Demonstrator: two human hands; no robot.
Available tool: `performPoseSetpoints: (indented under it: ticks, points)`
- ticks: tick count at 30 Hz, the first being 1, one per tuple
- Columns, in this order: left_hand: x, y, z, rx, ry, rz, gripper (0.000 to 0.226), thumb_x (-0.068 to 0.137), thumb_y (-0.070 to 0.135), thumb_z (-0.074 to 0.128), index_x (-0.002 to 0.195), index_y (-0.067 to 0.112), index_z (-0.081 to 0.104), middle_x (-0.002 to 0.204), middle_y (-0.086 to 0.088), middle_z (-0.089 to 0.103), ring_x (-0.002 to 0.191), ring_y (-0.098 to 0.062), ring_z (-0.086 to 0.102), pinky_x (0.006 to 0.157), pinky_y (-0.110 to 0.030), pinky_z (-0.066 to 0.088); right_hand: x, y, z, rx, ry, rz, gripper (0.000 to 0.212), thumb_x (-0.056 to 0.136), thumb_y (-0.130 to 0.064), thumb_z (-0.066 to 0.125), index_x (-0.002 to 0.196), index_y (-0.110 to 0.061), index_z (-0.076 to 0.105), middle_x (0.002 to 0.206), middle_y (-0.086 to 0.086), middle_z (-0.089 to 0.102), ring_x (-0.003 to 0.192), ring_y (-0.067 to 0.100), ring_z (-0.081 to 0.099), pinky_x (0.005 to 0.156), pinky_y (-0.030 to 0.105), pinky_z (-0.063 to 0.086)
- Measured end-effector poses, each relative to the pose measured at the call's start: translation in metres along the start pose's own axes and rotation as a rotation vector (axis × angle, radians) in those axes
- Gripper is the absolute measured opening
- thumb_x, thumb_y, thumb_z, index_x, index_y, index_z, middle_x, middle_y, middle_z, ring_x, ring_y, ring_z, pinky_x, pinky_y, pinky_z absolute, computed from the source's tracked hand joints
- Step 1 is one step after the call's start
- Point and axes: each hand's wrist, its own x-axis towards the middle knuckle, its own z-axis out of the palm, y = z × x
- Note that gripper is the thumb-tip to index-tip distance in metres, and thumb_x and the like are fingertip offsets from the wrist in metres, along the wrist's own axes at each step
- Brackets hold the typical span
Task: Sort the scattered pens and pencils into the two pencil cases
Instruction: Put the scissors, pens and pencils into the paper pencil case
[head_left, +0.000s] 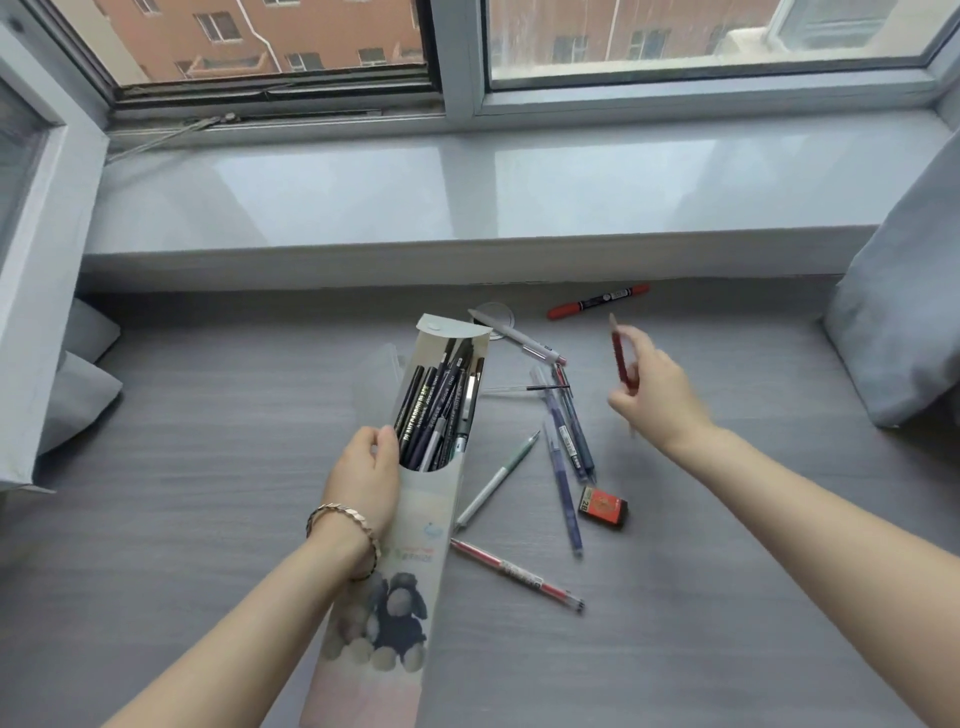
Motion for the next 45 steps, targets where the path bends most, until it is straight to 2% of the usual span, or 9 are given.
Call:
performPoseSetpoints:
  ticks: [6,12,15,20,23,32,37,40,45]
  points:
    - [-0.013,0.008,0.015,-0.007,-0.082,0.057,0.038,0.098,0.026,0.032,0.060,0.021,0.035,0.057,0.003,0.042,0.053,-0.010,0.038,0.049,-0.029,0.028,-0.036,-0.086,0.007,0.853,0.001,-0.026,0.081,0.075,0.010,0.056,0.138,-0.030,0.025,0.083,0.002,0.051,0.064,0.017,0.056,0.066,0.037,0.057]
    - [-0.027,0.014,0.022,-0.019,-0.141,0.101,0.036,0.097,0.029,0.032,0.062,0.025,0.036,0.058,0.005,0.043,0.053,-0.010,0.040,0.049,-0.027,0.029,-0.060,-0.097,0.036,0.776,-0.059,-0.030,0.085,0.072,0.007,0.059,0.126,-0.049,0.024,0.077,0.007,0.050,0.061,0.021,0.051,0.066,0.033,0.052]
    - [-0.029,0.011,0.021,-0.013,-0.154,0.091,0.037,0.097,0.030,0.032,0.061,0.024,0.035,0.057,0.005,0.041,0.052,-0.010,0.039,0.049,-0.026,0.029,-0.067,-0.091,0.036,0.695,-0.177,-0.048,0.090,0.070,0.005,0.060,0.117,-0.061,0.022,0.078,0.008,0.051,0.061,0.023,0.051,0.067,0.045,0.056]
    - [-0.033,0.007,0.024,-0.001,-0.182,0.088,0.035,0.097,0.031,0.031,0.063,0.026,0.037,0.059,0.005,0.043,0.054,-0.010,0.040,0.049,-0.026,0.030,-0.067,-0.083,0.031,0.722,-0.302,0.039,0.050,0.078,0.005,0.057,0.112,-0.027,0.039,0.086,0.007,0.054,0.072,0.026,0.063,0.063,0.038,0.058]
    - [-0.033,0.006,0.024,0.000,-0.179,0.088,0.036,0.097,0.030,0.031,0.062,0.024,0.035,0.057,0.005,0.040,0.053,-0.011,0.037,0.050,-0.028,0.029,-0.059,-0.073,0.027,0.559,-0.150,0.003,0.023,0.087,-0.006,0.052,0.106,-0.019,0.058,0.097,0.005,0.063,0.092,0.023,0.063,0.083,0.038,0.054]
    - [-0.032,0.009,0.021,-0.040,-0.153,0.121,0.034,0.097,0.031,0.030,0.067,0.016,0.039,0.059,0.003,0.040,0.056,-0.016,0.038,0.056,-0.032,0.029,-0.055,-0.069,0.018,0.224,-0.055,-0.325,0.024,0.079,-0.010,0.068,0.102,-0.013,0.068,0.101,-0.002,0.068,0.093,0.005,0.057,0.085,0.003,0.040]
    - [-0.018,0.010,0.011,-0.168,0.022,0.031,0.038,0.098,0.025,0.031,0.061,0.018,0.033,0.059,0.004,0.037,0.054,-0.012,0.035,0.054,-0.035,0.021,-0.046,-0.077,0.019,0.408,0.023,-0.285,0.027,0.085,-0.015,0.061,0.112,-0.014,0.061,0.108,-0.009,0.060,0.100,0.002,0.055,0.088,0.006,0.042]
    - [0.004,-0.004,-0.003,-0.231,0.204,-0.093,0.036,0.099,0.024,0.027,0.065,0.014,0.036,0.061,0.000,0.040,0.067,-0.025,0.039,0.062,-0.029,0.025,-0.045,-0.085,0.021,0.604,0.029,-0.087,0.014,0.089,-0.012,0.055,0.100,-0.015,0.063,0.095,-0.001,0.066,0.087,0.009,0.062,0.079,0.020,0.050]
    - [0.041,-0.043,-0.030,-0.136,0.309,-0.175,0.040,0.098,0.019,0.026,0.059,0.014,0.031,0.077,-0.016,0.045,0.076,-0.026,0.040,0.068,-0.031,0.028,-0.056,-0.079,0.030,0.473,-0.106,-0.153,0.028,0.088,-0.002,0.050,0.080,-0.027,0.062,0.080,-0.008,0.065,0.080,0.007,0.064,0.072,0.010,0.048]
